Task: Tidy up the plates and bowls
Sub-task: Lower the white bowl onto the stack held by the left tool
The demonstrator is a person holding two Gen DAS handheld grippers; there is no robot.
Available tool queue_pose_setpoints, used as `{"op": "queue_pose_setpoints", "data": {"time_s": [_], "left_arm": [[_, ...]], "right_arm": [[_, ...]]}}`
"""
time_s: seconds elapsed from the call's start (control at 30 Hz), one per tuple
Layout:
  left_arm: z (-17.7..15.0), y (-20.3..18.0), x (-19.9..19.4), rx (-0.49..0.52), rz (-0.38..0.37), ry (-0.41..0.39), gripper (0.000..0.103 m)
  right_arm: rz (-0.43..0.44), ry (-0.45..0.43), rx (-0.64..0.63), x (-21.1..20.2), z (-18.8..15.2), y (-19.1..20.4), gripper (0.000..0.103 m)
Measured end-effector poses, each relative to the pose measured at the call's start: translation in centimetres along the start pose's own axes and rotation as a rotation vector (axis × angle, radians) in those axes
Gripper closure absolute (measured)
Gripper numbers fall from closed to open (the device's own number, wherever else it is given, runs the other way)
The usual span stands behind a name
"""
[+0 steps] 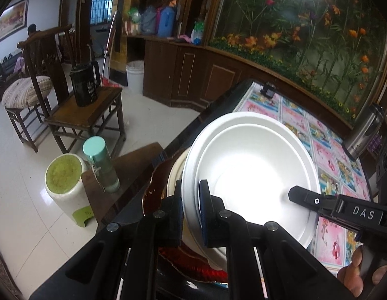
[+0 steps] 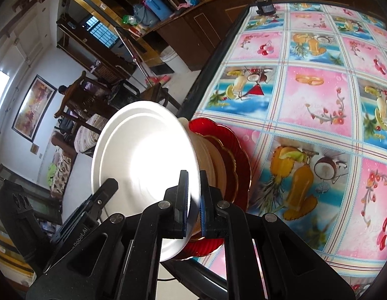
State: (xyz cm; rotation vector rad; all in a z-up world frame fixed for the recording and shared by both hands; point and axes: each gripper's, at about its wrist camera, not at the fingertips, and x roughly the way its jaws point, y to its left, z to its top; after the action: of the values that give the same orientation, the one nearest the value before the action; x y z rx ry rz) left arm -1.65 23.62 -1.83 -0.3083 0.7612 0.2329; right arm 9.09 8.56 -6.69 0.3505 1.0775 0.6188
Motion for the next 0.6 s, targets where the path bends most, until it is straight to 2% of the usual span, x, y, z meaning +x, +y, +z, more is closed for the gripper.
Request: {"op": "queue_pose_setpoints", "data": {"time_s": [0.6], "left_arm": [[-0.3, 0.0, 0.2, 0.031, 0.044, 0.001, 0.09]], "right_arm": [[0.006, 0.023, 0.009, 1.3, 0.5, -0.3, 0.096]]}}
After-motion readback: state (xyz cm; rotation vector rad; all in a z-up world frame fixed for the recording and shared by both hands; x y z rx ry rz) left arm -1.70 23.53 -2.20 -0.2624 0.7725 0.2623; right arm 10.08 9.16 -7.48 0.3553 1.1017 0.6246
